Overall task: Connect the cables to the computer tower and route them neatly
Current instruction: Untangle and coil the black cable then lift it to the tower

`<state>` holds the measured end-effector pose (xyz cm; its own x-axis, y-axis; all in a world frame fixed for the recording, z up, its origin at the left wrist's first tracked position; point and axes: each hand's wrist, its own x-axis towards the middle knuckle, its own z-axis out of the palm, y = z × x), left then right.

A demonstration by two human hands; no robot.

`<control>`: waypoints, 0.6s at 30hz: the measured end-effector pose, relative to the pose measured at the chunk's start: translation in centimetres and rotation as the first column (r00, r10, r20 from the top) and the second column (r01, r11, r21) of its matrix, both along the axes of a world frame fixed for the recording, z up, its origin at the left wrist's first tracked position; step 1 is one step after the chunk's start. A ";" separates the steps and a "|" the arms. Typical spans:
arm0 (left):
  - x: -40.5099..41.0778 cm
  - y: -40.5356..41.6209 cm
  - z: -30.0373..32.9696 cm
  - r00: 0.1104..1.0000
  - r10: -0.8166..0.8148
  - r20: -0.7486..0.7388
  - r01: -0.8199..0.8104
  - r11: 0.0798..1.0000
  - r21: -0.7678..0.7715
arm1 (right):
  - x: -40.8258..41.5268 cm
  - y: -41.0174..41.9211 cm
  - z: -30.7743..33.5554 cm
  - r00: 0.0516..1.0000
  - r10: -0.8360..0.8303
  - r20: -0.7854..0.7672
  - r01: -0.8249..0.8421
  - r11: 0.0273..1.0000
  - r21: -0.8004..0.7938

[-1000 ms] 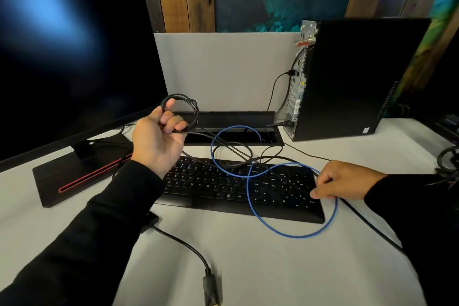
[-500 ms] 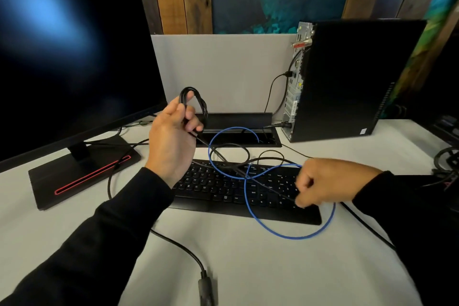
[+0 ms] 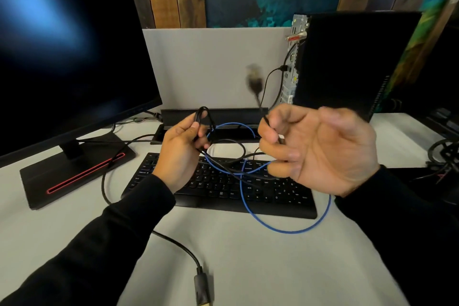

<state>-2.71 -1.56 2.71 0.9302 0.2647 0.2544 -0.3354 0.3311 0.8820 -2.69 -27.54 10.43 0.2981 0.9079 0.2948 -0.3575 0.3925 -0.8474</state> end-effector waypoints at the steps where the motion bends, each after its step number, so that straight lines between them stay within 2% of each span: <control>1: 0.1 0.4 0.3 1.000 0.003 -0.027 -0.006 0.996 -0.093 | 0.3 -0.6 0.1 0.996 -0.069 0.056 0.073 0.994 -0.081; 3: 0.1 1.6 1.1 0.999 -0.016 -0.037 0.005 0.960 -0.279 | 1.3 -2.1 0.5 0.968 -0.189 0.165 0.225 0.945 -0.237; 5: -0.1 2.5 1.9 0.999 -0.046 -0.004 0.040 0.910 -0.412 | 2.3 -3.6 0.9 0.950 -0.232 0.207 0.294 0.889 -0.352; 8: -0.1 2.8 2.0 0.998 -0.056 0.024 0.061 0.879 -0.473 | 3.0 -4.3 0.4 0.958 -0.201 0.206 0.276 0.843 -0.461; 10: 0.0 2.3 1.7 0.999 -0.043 0.014 0.045 0.903 -0.426 | 2.7 -3.4 -0.3 0.968 -0.162 0.194 0.240 0.826 -0.511; 13: -0.2 1.1 1.1 1.000 -0.007 -0.020 0.001 0.967 -0.253 | 1.8 -1.8 -1.4 0.963 -0.171 0.208 0.257 0.814 -0.520; 16: -0.6 -0.5 0.7 0.998 -0.063 -0.002 0.063 0.994 -0.091 | 1.2 -0.5 -1.7 0.922 -0.275 0.274 0.372 0.826 -0.422; 18: -0.9 -1.3 0.5 0.991 -0.134 0.025 0.135 0.990 -0.030 | 0.9 0.4 -2.0 0.879 -0.369 0.301 0.467 0.792 -0.393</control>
